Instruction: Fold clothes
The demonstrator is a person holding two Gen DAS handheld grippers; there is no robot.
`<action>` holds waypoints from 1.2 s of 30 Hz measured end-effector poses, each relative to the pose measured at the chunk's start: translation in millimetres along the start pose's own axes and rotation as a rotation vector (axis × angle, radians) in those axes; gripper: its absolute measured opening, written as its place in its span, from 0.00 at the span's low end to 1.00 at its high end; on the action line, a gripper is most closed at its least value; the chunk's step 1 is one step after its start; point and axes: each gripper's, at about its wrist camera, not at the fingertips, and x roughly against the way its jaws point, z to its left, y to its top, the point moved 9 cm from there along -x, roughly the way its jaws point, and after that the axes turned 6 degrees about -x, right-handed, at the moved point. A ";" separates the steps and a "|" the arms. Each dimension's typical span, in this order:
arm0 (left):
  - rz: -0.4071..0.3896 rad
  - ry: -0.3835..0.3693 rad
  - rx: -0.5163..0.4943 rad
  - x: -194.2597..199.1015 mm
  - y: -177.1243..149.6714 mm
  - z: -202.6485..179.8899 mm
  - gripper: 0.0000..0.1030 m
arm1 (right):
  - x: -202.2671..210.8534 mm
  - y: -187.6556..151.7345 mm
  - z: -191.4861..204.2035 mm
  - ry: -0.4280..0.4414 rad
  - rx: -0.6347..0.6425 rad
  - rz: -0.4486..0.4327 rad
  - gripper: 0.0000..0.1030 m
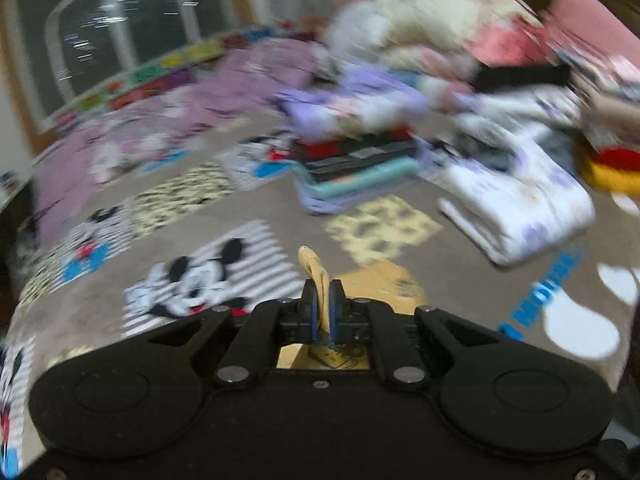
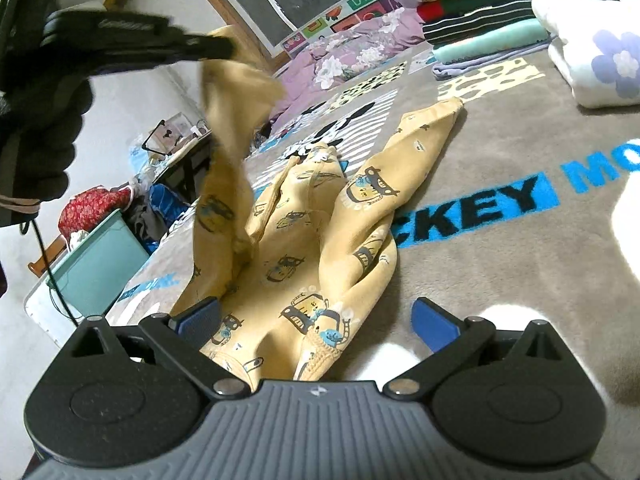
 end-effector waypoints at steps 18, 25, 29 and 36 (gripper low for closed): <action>-0.079 0.275 0.411 94.5 -76.1 160.1 0.04 | 5.0 -6.1 4.2 -0.004 0.058 -0.008 0.96; -0.081 0.365 0.580 112.3 -124.1 206.4 0.04 | 6.3 -6.9 4.2 -0.010 0.075 -0.012 0.94; -0.067 0.393 0.678 112.1 -158.5 226.0 0.04 | 7.1 -8.4 4.4 -0.008 0.086 -0.014 0.93; -0.063 0.433 0.817 118.8 -214.4 243.9 0.04 | 7.9 -10.3 4.9 -0.007 0.110 -0.021 0.93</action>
